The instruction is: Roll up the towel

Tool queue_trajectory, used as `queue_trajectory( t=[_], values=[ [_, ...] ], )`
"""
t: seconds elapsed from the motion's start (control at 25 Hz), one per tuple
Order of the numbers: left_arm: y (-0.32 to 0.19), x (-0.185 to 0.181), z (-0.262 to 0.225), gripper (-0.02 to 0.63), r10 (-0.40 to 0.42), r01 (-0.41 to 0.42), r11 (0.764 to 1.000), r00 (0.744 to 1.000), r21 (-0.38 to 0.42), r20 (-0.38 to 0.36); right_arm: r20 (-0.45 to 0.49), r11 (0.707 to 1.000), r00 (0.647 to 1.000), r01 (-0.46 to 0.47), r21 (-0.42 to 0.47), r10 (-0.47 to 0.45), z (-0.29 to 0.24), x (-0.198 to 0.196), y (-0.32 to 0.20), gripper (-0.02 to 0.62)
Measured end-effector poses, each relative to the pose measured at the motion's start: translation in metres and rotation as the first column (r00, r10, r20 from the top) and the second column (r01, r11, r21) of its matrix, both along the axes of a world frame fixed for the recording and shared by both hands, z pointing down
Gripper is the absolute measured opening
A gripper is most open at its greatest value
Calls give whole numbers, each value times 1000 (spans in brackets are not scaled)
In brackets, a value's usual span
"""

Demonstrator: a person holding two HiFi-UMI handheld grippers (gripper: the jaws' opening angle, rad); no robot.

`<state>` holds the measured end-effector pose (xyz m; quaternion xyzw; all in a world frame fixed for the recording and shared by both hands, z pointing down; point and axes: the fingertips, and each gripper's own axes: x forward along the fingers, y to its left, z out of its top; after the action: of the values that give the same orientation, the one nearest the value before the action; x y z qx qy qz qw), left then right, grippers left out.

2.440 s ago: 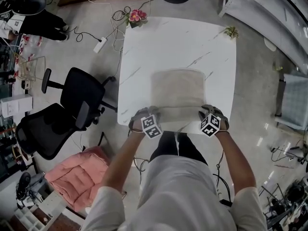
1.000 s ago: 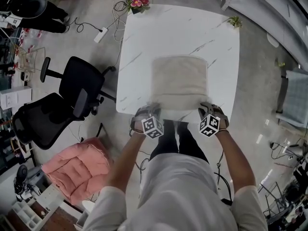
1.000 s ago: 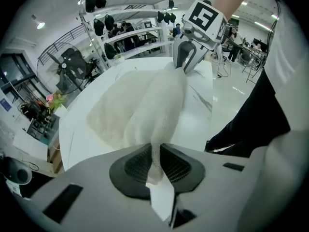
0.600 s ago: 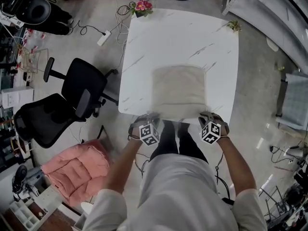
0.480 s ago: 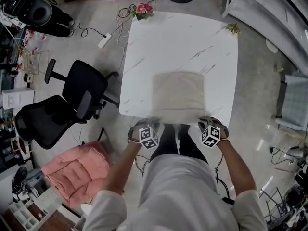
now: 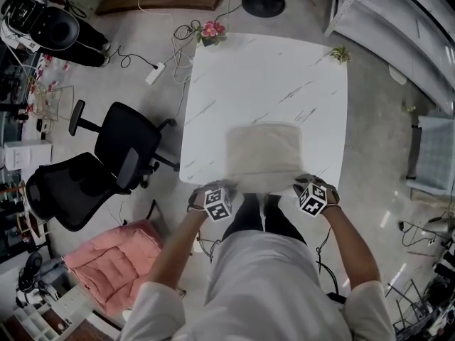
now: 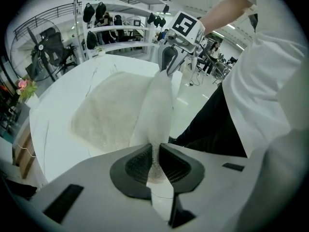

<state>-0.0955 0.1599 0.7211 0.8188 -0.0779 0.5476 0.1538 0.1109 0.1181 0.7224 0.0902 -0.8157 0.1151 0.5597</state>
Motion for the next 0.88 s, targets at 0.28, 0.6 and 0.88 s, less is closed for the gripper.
queue_trajectory(
  t=[0.28,0.6,0.88],
  values=[
    [-52,-7,5,66,-29,28,998,999,50,22,-6,998,999,-46,32,46,2,-4,-50,78],
    [-107,-16,18,164,-139,116,968,986,222,94,-78,977,991,-90,194,107,20,-4,-98,188],
    [-115,-19,30,193,-219,201,956,973,216,66,-96,971,989,-91,220,114,31,-4,-101,195]
  ],
)
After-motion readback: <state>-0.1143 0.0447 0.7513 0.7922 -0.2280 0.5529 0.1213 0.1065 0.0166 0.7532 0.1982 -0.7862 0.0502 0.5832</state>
